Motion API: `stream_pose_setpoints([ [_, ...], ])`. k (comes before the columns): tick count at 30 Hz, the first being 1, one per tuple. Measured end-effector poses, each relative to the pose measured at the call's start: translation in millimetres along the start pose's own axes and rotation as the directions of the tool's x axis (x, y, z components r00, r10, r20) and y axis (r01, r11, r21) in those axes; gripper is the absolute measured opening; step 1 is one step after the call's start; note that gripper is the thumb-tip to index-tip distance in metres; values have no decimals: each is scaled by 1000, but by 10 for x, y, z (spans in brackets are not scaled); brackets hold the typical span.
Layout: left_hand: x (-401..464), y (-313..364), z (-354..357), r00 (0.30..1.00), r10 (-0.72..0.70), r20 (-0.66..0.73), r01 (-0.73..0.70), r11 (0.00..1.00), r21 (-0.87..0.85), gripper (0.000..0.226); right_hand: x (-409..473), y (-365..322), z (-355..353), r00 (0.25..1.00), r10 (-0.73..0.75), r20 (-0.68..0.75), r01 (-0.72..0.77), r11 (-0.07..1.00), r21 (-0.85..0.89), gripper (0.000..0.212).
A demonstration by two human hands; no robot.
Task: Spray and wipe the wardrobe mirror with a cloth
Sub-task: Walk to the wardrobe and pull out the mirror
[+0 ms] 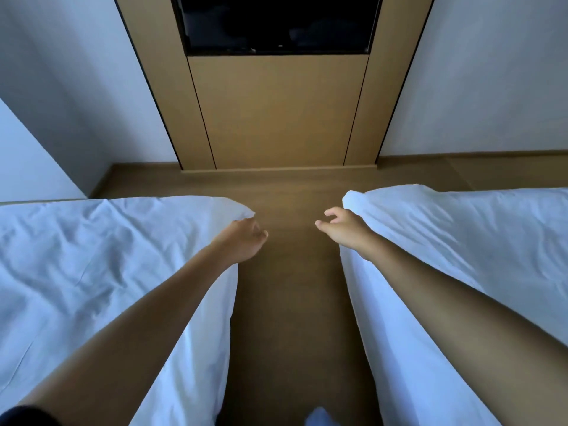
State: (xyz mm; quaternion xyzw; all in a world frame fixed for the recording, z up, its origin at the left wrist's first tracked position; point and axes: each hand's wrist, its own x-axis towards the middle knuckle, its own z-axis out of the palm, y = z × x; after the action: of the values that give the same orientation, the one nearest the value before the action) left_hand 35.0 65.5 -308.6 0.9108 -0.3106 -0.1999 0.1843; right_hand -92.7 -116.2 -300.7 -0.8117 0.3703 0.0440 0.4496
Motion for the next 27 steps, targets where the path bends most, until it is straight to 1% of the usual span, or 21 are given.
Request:
stream_pose_setpoints([
  [4, 274, -132, 61, 999, -43, 5, 43, 999, -27, 33, 359, 41, 44, 1000, 12, -4, -12, 1000, 7, 50],
  [11, 1102, 10, 129, 998, -46, 32, 48, 997, -60, 32, 1308, 179, -143, 998, 63, 6, -63, 996, 57, 45],
  [15, 1876, 265, 96, 998, -53, 45, 57, 993, -100, 33, 2057, 195, -448, 994, 104, 23, -106, 988, 111, 44],
  [20, 2973, 685, 42, 994, -52, 93, 63, 991, -117, 34, 2970, 174, -993, 990, 141, 12, -141, 977, 157, 43],
  [24, 3788, 909, 12, 993, -42, 110, 60, 983, -172, 27, 3603, 174, -1392, 986, 165, 13, -165, 971, 175, 42],
  [27, 4373, 1026, -26, 991, -39, 126, 62, 981, -185, 27, 4092, 127, -1626, 983, 185, -10, -179, 962, 204, 40],
])
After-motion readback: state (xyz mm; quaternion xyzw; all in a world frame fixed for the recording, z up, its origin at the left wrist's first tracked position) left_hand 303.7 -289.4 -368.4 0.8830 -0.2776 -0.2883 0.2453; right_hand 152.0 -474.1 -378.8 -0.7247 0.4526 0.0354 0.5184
